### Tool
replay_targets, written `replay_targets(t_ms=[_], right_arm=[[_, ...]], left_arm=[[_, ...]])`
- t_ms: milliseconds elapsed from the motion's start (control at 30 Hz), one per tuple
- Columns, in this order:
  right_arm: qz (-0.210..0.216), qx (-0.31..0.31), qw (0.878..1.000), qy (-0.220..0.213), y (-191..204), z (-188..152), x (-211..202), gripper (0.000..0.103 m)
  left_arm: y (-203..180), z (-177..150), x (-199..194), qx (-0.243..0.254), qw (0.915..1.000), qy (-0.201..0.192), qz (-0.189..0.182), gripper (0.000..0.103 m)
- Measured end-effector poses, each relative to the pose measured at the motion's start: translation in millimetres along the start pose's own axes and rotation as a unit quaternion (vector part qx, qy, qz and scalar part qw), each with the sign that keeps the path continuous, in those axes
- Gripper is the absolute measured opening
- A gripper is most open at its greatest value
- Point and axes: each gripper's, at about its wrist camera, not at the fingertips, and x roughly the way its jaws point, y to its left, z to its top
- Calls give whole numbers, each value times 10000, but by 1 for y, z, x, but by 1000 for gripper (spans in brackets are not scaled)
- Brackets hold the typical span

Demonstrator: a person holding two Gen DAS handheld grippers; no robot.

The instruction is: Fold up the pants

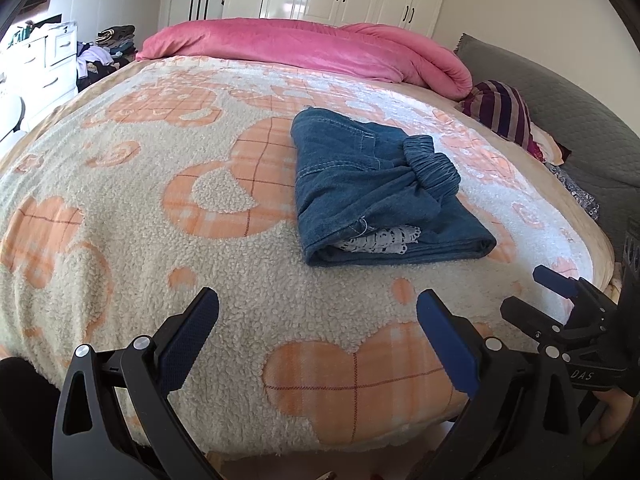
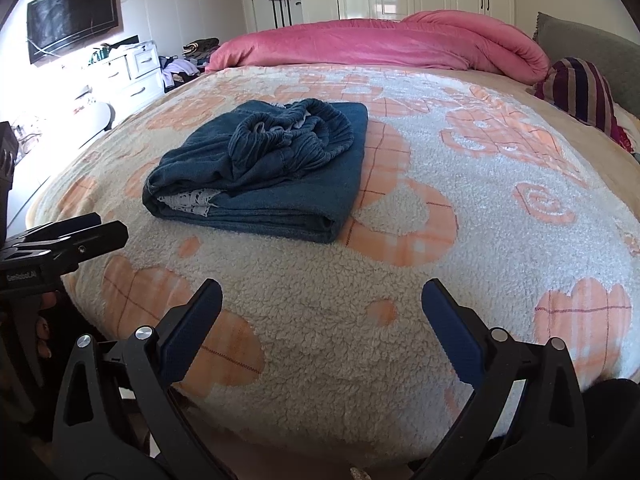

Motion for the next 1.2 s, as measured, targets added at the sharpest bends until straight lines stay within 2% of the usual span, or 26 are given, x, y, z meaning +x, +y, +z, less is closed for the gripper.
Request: replay_targets(t_ms=[1200], right_arm=[[-104, -31, 9999, -12, -1, 1, -1, 94]], left_arm=[[3, 3, -3, 22, 10000, -21, 92, 99]])
